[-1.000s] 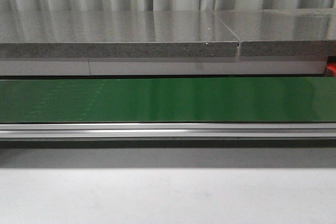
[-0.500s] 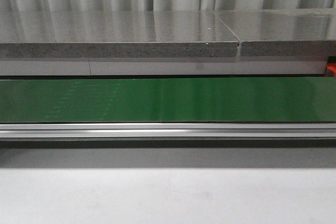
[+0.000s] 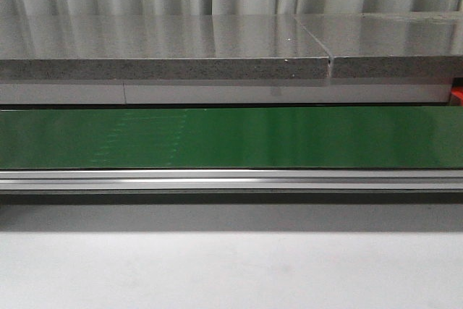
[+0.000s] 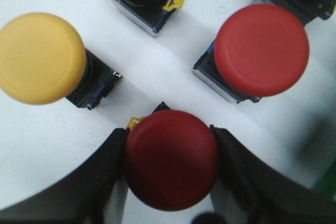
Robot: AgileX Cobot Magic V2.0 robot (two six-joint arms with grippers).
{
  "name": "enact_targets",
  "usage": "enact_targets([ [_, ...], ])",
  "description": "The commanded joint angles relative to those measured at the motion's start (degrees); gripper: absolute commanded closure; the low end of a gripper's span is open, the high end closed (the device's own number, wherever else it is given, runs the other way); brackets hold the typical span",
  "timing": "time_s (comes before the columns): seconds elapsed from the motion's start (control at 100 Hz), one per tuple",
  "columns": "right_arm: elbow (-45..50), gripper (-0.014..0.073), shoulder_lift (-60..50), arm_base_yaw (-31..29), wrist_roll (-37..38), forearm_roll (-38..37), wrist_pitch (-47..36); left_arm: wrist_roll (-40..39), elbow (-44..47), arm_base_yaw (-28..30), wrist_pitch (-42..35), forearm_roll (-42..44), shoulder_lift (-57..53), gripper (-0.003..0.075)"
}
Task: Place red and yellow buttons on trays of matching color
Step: 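Close the left gripper around the red button, then carry the red button with the left gripper onto the belt, release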
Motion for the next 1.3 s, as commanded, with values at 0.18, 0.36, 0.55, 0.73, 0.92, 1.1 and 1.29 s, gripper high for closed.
enact_targets([
  [0.18,-1.54,0.0713,-0.22,0.04,-0.40,-0.10,-3.86,0.10,-1.55,-0.95,-0.85,0.08,-12.58,0.0739],
  [0.36,-1.54,0.0713,-0.22,0.04,-0.40,-0.10,-3.86,1.55,-1.55,-3.60,0.43,-0.05,-20.75,0.0739],
  [0.55,-1.54,0.0713,-0.22,0.04,-0.40,-0.10,-3.86,2.41,-2.80,-8.29,3.69,-2.56,-23.34,0.0739],
  [0.73,-1.54,0.0713,-0.22,0.04,-0.40,-0.10,-3.86,6.55,-3.18,-14.08,4.42,-5.24,-21.71,0.0739],
  [0.92,-1.54,0.0713,-0.22,0.04,-0.40,-0.10,-3.86,6.55,-3.18,-15.23,4.66,-5.76,-17.24,0.0739],
  [1.1,-1.54,0.0713,-0.22,0.04,-0.40,-0.10,-3.86,7.80,-3.18,-15.23,4.66,-6.33,-13.77,0.0739],
  [1.29,-1.54,0.0713,-0.22,0.04,-0.40,-0.10,-3.86,11.44,-3.18,-15.23,4.93,-9.29,-13.05,0.0716],
])
